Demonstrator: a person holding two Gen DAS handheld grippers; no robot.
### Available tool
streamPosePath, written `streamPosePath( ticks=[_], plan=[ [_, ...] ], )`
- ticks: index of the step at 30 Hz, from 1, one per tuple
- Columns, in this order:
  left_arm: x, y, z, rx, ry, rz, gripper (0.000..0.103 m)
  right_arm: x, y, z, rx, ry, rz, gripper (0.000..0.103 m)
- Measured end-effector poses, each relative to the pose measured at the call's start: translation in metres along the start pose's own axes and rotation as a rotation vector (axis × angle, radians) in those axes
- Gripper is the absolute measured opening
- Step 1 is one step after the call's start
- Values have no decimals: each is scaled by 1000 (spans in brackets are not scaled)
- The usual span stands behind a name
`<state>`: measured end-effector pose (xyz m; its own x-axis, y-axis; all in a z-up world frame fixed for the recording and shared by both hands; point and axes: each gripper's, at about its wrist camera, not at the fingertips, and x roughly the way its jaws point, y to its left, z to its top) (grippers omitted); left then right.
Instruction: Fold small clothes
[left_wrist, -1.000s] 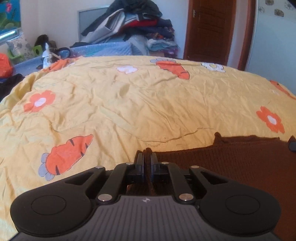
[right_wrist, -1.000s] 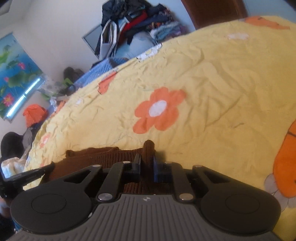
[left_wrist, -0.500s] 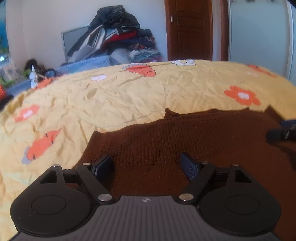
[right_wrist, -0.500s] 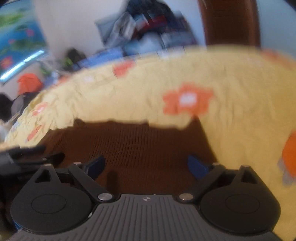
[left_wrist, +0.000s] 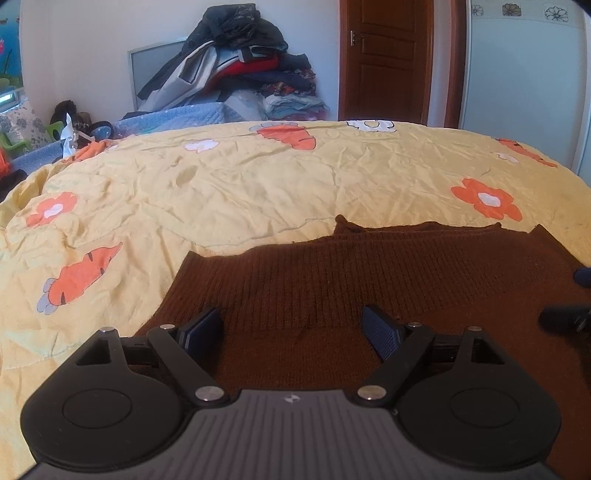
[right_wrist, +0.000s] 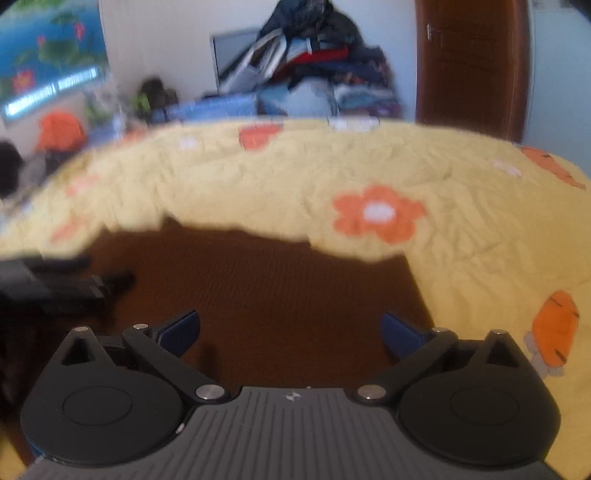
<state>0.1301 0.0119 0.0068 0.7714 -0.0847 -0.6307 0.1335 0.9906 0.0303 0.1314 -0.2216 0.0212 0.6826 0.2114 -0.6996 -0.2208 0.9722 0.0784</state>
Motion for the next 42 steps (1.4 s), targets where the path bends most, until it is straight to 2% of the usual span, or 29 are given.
streamPosePath(
  ticks=[1,2,4,9,11,13,15,17,20,21,24,26,28,30,31,33,35,38,41,42],
  plan=[
    [0,1,0,-1,0,0,85,8,-7,-10,-15,10,-21,103],
    [0,1,0,-2,-1,0,85,6,-11,-17,-32,-47,4,103],
    [0,0,0,-1,0,3,85,8,-14,-13,11,-54,26,103],
    [-14,-3,-1,-8,13,28,86,26,1,-7,-36,-46,-20,103],
    [-31,0,-8,-34,22,-17,86,26,-2,-7,-20,-53,-7,103],
    [-39,-1,-17,-8,28,-17,86,18,-4,-18,-12,-60,-3,103],
    [-38,2,-28,34,-12,-26,87,14,-7,-22,-16,-60,-7,103],
    [-33,12,-24,-3,1,-63,90,2,-13,-30,-19,-59,-9,103],
    [-38,8,-15,10,25,15,90,-14,-20,-39,-29,-53,-16,103],
    [-47,7,-14,8,26,20,89,-21,-19,-41,-34,-50,-36,103],
    [-67,6,-27,27,16,-26,90,-50,5,-53,-65,-94,-179,103],
    [-62,8,-41,48,17,-18,91,-65,20,-67,-122,-132,-143,103],
    [-62,11,-51,65,-45,-29,93,-61,24,-82,-155,-78,-107,103],
    [-63,10,-46,59,-29,-16,94,-62,10,-95,-117,-124,-59,103],
    [-67,5,-43,76,-21,14,94,-62,1,-92,-89,-112,-34,103],
    [-84,-7,-41,121,-36,43,93,-66,-7,-82,-79,-58,-44,103],
    [-108,-22,-46,144,-78,18,93,-77,-7,-74,-38,-21,-51,103],
    [-130,-44,-62,178,-90,-63,94,-97,6,-75,-36,-52,10,103],
    [-122,-63,-90,296,-23,-58,94,-90,29,-90,-114,8,32,103],
    [-128,-60,-98,301,-84,-53,94,-84,36,-100,-156,46,16,103]
  ],
)
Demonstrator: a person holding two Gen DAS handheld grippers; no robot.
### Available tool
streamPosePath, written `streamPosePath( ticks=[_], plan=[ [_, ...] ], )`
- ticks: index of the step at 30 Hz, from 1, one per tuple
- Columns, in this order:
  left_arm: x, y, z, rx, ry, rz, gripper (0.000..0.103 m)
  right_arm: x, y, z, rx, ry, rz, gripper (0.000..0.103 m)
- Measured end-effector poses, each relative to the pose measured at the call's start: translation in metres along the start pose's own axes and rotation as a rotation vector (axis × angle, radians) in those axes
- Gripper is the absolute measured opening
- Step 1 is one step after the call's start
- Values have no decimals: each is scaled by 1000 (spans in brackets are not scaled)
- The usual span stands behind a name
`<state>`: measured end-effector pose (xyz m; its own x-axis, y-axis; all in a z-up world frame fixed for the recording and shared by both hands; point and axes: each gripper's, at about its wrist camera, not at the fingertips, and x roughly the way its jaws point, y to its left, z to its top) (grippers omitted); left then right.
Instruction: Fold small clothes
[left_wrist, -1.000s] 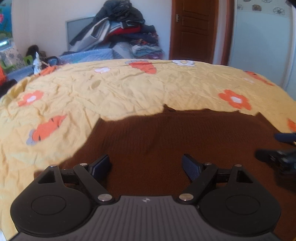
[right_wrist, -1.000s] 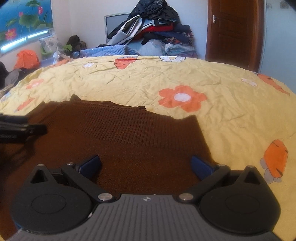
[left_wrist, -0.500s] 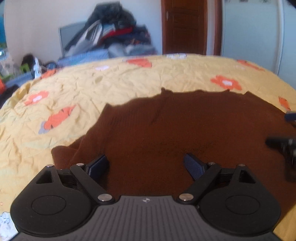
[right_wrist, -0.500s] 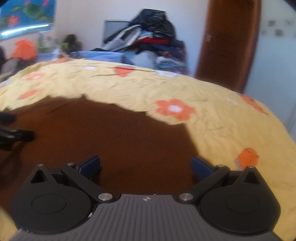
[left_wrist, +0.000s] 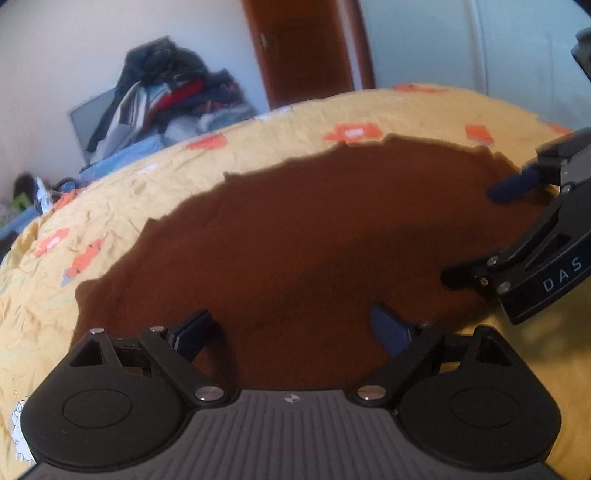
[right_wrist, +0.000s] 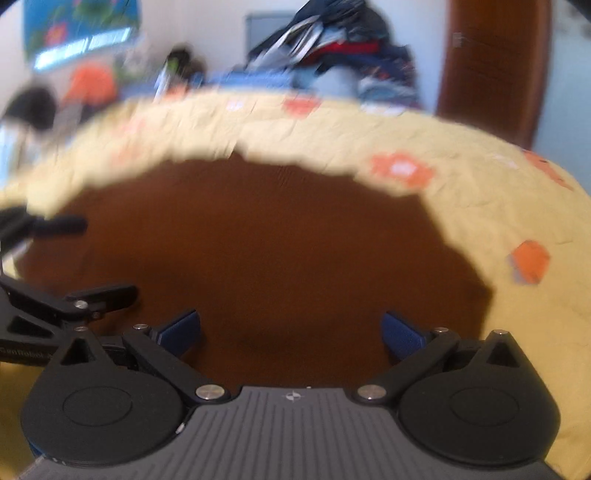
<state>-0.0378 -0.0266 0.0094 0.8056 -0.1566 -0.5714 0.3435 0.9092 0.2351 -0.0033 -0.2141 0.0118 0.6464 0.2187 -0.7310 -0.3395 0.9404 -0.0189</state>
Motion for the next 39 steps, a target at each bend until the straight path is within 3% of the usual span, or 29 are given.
streamPosePath(
  ticks=[2,3,7,9,11,13,14,18,21,24,26,28,29,31,32,34,36,39],
  plan=[
    [-3,2,-7,14,-15,2,94,-5,13,-21,-83,-66,-28,103],
    [-4,5,-5,-2,1,-5,94,-6,9,-25,-48,-68,-13,103],
    [-12,13,2,-57,37,-40,93,-5,5,-17,-36,-20,4,103],
    [-26,19,2,-99,4,-95,93,-7,8,-6,-29,14,-1,103],
    [-26,20,0,-98,14,-107,94,-17,12,1,-6,-29,31,103],
    [-9,19,-8,-98,98,-108,95,-16,19,-3,-6,-42,59,103],
    [-12,22,-13,-119,59,-117,95,-8,24,-7,-25,-10,51,103],
    [-23,44,-12,-230,113,-142,94,-9,23,-19,-71,-19,58,103],
    [-35,72,-16,-398,103,-155,94,-22,20,-17,-76,18,54,103],
    [-30,93,-13,-542,110,-153,94,-33,13,-6,-7,-32,87,103],
    [-18,89,-6,-506,127,-80,94,-31,10,7,41,-75,105,103],
    [-6,82,-6,-442,167,-50,93,-19,12,18,33,-75,68,103],
    [-2,77,-11,-392,204,-42,93,-10,14,20,19,-56,48,103],
    [-11,63,-17,-239,173,-8,93,13,19,15,-32,37,-5,103],
    [-16,63,-21,-232,171,-19,93,8,21,2,-68,-21,-8,103],
    [-23,73,-25,-262,183,-53,93,-4,18,-17,-79,-50,29,103],
    [-25,80,-19,-295,174,-68,93,-14,13,-23,-74,-29,48,103],
    [-21,86,1,-288,106,-55,93,-17,7,-6,-56,37,82,103]
  ],
)
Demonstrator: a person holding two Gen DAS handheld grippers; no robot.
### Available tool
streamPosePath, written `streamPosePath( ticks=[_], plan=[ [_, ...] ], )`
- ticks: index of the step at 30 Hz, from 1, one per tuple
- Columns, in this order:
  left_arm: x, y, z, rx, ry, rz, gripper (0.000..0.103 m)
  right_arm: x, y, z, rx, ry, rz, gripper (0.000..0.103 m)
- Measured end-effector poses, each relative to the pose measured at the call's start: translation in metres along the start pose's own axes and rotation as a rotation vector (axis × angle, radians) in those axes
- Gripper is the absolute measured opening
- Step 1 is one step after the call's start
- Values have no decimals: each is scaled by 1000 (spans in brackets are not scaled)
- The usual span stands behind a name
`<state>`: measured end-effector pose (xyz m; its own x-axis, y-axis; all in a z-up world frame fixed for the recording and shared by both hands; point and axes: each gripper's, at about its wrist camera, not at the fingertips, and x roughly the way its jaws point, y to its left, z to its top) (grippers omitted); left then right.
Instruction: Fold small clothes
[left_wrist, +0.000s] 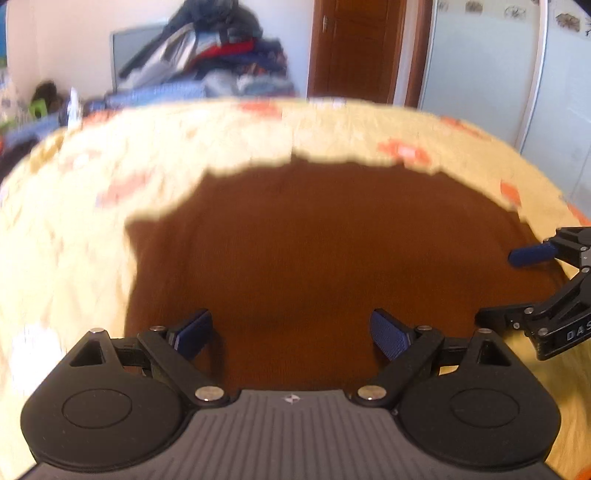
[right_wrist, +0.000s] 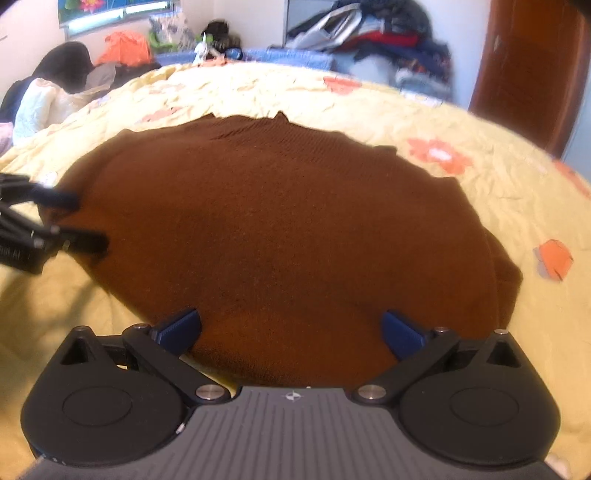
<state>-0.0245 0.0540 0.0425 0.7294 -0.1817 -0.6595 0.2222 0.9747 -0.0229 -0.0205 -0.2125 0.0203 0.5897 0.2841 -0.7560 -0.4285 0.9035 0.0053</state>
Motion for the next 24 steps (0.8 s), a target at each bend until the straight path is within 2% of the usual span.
streamPosePath(
  ticks=[3,5,6,8,9,11,14,16,19,22,24],
  plan=[
    [21,1,20,17,-23,7,93,-6,-13,25,68,-70,-3,103],
    [47,7,27,-4,25,30,93,1,-19,33,96,-93,-21,103],
    [59,11,26,-3,45,43,95,14,-21,36,102,-68,-35,103],
    [62,14,20,24,3,39,99,33,-23,24,77,6,-63,103],
    [60,14,17,36,-5,37,99,28,-19,9,28,-66,-57,103],
    [52,15,14,31,-13,51,99,19,-18,-11,1,-109,-53,103],
    [22,20,2,-18,-90,74,97,-1,-14,-21,18,-106,-75,103],
    [0,32,-12,-128,-114,53,97,-20,-16,-31,78,-143,-75,103],
    [-26,57,-37,-387,-92,-13,97,-42,-27,-59,178,-223,-69,103],
    [-38,72,-61,-624,-84,-31,97,-30,-38,-71,223,-168,-98,103],
    [-36,76,-67,-714,-74,-70,97,-34,-33,-76,201,-182,-110,103]
  ],
)
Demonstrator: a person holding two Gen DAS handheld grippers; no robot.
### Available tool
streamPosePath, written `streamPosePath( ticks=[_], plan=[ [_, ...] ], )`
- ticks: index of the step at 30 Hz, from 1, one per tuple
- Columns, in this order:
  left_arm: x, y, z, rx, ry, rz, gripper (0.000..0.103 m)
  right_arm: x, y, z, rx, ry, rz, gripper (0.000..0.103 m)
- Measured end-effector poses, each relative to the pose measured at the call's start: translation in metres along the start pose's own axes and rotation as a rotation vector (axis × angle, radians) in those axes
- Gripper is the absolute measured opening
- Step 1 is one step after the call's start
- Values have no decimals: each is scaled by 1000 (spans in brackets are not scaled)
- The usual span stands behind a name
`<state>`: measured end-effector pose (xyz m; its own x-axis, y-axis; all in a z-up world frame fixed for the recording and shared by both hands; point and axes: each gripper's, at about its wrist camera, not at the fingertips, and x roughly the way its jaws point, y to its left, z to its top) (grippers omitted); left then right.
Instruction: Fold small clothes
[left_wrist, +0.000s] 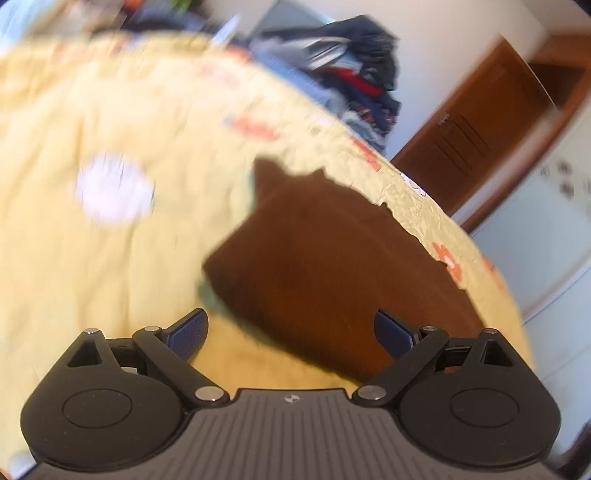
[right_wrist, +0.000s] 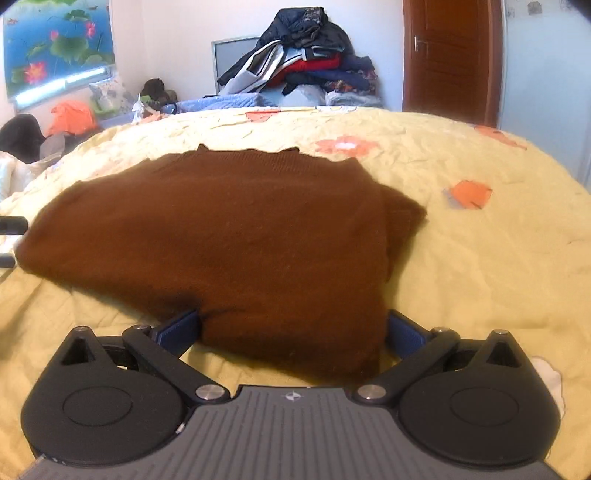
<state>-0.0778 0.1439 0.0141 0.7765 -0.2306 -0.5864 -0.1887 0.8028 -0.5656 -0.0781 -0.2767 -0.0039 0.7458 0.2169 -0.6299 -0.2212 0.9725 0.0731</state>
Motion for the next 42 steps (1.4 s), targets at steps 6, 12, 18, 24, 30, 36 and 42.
streamPosePath(
  ticks=[6,12,18,24,30,36,42],
  plan=[
    [23,9,21,-226,-23,-33,92,7,3,5,-38,15,-16,103],
    [45,0,33,-269,-13,108,31,12,-7,10,20,-12,38,103],
    [50,-84,31,64,-58,244,17,5,-35,10,187,-65,153,103],
    [60,-231,-72,892,-120,44,16,-24,-115,27,655,-183,407,103],
    [89,-246,-157,1174,-23,-37,17,-14,-165,55,808,-180,500,103],
    [81,-243,-139,1135,-27,-64,17,32,-168,66,878,5,641,103],
    [77,-242,-154,1250,-107,-109,18,84,-151,80,917,195,710,103]
  ],
)
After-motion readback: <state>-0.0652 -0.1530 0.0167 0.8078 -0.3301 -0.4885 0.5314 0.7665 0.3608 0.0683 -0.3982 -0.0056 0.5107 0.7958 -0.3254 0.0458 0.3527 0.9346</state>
